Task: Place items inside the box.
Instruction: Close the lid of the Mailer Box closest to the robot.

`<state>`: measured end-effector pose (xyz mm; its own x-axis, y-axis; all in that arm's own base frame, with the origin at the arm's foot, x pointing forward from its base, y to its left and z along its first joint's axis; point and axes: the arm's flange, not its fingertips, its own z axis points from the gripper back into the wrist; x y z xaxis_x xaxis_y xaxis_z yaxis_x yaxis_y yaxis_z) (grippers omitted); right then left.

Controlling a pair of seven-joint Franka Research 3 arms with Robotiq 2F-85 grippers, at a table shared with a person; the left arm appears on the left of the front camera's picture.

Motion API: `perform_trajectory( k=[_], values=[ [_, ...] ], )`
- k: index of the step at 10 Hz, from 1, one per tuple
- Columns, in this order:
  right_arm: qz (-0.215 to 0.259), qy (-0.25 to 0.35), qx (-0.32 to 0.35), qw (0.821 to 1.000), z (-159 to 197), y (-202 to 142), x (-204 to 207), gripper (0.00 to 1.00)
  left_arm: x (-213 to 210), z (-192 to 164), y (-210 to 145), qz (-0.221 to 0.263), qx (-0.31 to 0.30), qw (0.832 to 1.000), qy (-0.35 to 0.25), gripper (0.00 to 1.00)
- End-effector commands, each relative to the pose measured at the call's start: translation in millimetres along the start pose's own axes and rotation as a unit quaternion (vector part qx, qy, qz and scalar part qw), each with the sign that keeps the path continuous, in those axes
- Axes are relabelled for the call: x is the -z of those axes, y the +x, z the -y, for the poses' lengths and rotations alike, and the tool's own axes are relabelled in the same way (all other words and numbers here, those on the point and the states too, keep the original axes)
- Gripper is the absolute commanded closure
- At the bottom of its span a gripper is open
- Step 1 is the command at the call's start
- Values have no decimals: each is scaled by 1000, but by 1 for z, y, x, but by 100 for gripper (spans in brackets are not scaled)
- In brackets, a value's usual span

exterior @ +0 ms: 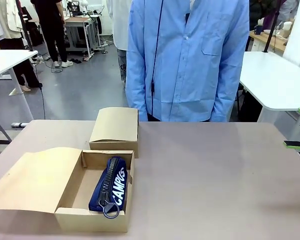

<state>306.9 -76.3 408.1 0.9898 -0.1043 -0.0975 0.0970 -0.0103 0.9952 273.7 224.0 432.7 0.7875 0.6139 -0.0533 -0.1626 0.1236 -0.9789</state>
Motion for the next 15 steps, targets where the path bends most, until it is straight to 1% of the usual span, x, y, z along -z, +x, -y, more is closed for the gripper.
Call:
perform_trajectory(
  k=[1,2,3,4,5,6,7,8,9,10,11,12,13,14,15],
  values=[
    [-1,0,-6,1000,-3,1,-3,0,-2,0,-2,-4,8,1000,-3,0],
    [-1,0,-6,1000,-3,1,-3,0,0,0,0,0,0,1000,0,0],
    [-1,0,-6,1000,-3,1,-3,0,32,7,-22,-79,144,986,13,0],
    [-1,0,-6,1000,-3,1,-3,0,65,10,-59,-188,275,943,-18,0],
    [-1,0,-6,1000,-3,1,-3,0,86,4,-88,-246,388,887,-31,0],
    [-1,0,-6,1000,-3,1,-3,0,99,-5,-114,-256,505,822,-58,0],
    [-1,0,-6,1000,-3,1,-3,0,104,-16,-127,-278,574,763,-104,0],
    [-1,0,-6,1000,-3,1,-3,0,101,-24,-127,-307,616,710,-149,0],
    [-1,0,-6,1000,-3,1,-3,0,91,-27,-117,-328,639,675,-166,0],
    [-1,0,-6,1000,-3,1,-3,0,76,-29,-105,-321,646,673,-168,0],
    [-1,0,-6,1000,-3,1,-3,0,66,-30,-97,-302,657,669,-174,0],
    [-1,0,-6,1000,-3,1,-3,0,60,-31,-94,-299,666,663,-164,0],
    [-1,0,-6,1000,-3,1,-3,0,61,-25,-90,-285,690,646,-158,0],
    [-1,0,-6,1000,-3,1,-3,0,63,9,-73,-183,737,639,-125,0],
    [-1,0,-6,1000,-3,1,-3,0,56,-6,-77,-292,667,676,-115,0]
  ],
)
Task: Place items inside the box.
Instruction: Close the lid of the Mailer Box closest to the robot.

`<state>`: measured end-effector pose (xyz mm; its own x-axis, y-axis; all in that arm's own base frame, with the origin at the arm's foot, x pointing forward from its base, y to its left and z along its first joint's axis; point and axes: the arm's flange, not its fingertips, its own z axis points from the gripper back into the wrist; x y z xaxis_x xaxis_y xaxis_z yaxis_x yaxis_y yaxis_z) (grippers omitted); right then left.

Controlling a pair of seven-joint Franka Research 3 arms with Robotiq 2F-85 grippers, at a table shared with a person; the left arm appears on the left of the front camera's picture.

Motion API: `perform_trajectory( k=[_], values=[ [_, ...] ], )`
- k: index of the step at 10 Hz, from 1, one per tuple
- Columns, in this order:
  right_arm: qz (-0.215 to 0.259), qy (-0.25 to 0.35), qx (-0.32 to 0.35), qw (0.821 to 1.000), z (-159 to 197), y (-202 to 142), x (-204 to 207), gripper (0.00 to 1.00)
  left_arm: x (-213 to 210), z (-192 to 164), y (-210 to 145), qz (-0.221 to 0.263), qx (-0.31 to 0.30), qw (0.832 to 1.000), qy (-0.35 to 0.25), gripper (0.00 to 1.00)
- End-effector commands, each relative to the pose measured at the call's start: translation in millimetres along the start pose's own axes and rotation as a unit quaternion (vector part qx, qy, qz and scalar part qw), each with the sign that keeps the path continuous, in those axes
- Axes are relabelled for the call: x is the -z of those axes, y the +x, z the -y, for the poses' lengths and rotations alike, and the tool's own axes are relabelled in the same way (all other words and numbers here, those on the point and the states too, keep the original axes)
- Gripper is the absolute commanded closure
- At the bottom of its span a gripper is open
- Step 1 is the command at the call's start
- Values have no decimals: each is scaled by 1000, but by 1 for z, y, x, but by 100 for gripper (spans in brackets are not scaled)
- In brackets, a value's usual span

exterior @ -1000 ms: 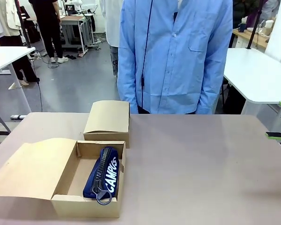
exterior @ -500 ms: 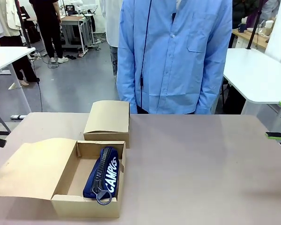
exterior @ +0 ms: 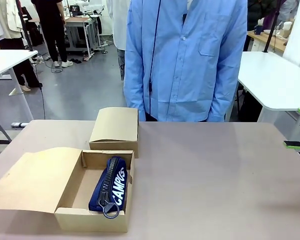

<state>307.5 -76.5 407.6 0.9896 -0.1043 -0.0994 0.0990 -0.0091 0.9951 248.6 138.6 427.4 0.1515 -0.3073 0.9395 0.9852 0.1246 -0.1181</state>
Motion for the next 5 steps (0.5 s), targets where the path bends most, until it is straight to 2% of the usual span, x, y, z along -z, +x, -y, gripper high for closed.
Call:
perform_trajectory(
  k=[1,2,3,4,5],
  values=[
    [-1,1,-7,1000,-3,1,-3,0,7,3,-6,-26,-51,998,-32,0],
    [-1,1,-7,1000,-3,1,-3,0,7,3,-6,-26,-51,998,-32,0],
    [-1,1,-7,1000,-3,1,-3,0,3,0,-4,-8,-15,1000,-9,0],
    [-1,1,-7,1000,-3,1,-3,0,4,-29,-20,-46,139,906,398,0],
    [-1,1,-7,1000,-3,1,-3,0,-1,-42,-35,-76,155,917,361,0]
  ],
)
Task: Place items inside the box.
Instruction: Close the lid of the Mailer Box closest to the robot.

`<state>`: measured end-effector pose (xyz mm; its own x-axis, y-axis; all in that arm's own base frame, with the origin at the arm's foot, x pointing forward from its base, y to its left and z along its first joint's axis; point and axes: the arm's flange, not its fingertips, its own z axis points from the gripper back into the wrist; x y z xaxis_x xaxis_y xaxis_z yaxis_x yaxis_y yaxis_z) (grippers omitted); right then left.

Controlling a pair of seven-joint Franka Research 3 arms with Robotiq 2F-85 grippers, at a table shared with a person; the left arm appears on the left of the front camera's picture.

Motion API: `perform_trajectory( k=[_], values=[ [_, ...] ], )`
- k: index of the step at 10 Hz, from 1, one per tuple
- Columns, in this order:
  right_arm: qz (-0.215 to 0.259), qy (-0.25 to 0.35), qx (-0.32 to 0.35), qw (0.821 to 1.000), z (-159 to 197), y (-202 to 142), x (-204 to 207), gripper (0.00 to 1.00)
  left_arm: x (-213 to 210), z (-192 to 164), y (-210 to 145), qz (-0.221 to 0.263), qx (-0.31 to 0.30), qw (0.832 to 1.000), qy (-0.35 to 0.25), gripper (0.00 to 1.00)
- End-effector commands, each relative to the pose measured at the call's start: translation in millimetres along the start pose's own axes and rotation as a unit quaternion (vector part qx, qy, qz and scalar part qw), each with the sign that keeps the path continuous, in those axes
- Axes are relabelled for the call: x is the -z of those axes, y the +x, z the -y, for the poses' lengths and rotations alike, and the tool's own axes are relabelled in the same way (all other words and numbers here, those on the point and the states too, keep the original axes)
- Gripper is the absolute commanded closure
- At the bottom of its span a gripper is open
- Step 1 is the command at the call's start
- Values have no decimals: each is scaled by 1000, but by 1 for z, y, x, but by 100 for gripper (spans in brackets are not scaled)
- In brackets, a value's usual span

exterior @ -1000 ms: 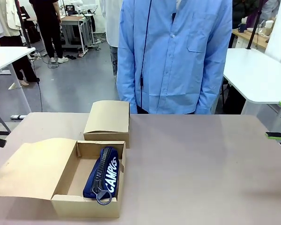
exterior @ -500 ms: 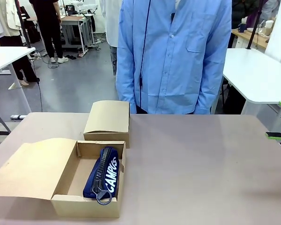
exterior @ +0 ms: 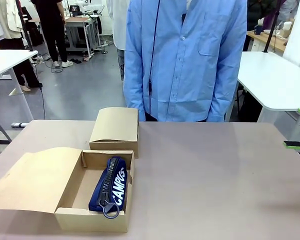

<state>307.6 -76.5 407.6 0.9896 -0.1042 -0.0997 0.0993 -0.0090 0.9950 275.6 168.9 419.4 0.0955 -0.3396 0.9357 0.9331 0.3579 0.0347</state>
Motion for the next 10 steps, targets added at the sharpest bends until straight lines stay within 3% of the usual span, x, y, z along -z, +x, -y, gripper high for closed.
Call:
perform_trajectory(
  k=[1,3,6,10],
  values=[
    [-1,1,-8,1000,-3,1,-3,0,25,-6,-34,-79,153,968,181,0],
    [-1,1,-8,1000,-3,1,-3,0,28,-13,-48,-101,185,968,133,0],
    [-1,1,-8,1000,-3,1,-3,0,32,-38,-76,-197,158,956,146,0],
    [-1,1,-8,1000,-3,1,-3,0,61,-47,-110,-227,108,964,88,0]
  ],
)
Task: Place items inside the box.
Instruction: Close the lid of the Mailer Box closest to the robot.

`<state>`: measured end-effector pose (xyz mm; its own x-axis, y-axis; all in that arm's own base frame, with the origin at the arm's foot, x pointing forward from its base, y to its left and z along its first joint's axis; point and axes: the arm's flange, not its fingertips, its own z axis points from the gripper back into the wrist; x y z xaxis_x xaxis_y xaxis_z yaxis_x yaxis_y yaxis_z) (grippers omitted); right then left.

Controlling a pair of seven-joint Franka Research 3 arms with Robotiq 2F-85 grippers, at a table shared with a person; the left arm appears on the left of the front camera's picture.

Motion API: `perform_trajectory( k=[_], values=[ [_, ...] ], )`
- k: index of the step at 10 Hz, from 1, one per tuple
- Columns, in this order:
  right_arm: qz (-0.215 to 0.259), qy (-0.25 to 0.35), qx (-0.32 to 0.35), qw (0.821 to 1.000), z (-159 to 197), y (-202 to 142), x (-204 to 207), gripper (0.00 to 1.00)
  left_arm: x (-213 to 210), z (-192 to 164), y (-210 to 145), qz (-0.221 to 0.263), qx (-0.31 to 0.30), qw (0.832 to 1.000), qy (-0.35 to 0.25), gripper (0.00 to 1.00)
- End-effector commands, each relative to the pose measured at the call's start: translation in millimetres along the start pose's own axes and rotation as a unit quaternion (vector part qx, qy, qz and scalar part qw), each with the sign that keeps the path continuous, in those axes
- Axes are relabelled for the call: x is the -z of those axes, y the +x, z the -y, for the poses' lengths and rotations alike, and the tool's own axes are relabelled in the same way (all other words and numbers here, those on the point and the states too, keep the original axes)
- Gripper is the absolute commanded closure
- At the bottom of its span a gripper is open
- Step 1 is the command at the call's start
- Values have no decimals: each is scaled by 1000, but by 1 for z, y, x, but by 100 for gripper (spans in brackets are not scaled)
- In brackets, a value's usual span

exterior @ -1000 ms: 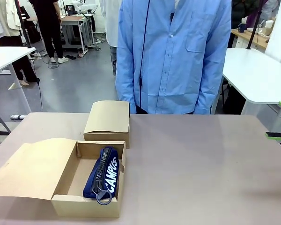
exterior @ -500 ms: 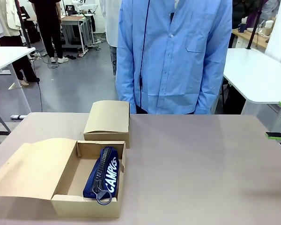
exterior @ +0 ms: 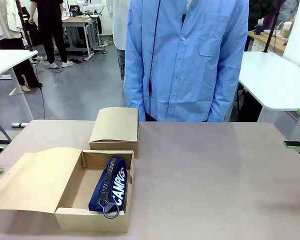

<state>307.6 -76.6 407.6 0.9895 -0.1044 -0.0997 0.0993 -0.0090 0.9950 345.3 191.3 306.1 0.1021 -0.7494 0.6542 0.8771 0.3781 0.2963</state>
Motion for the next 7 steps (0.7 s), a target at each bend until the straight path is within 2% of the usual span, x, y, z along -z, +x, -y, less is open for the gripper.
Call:
perform_trajectory(
  k=[1,2,4,7],
  values=[
    [-1,1,-8,1000,-3,1,-3,0,17,28,8,7,8,1000,-11,0],
    [-1,1,-8,1000,-3,1,-3,0,21,32,9,26,5,999,-24,0],
    [-1,1,-8,1000,-3,1,-3,0,28,42,19,98,-11,994,-55,0],
    [-1,1,-8,1000,-3,1,-3,0,28,58,38,182,-38,974,-132,0]
  ],
)
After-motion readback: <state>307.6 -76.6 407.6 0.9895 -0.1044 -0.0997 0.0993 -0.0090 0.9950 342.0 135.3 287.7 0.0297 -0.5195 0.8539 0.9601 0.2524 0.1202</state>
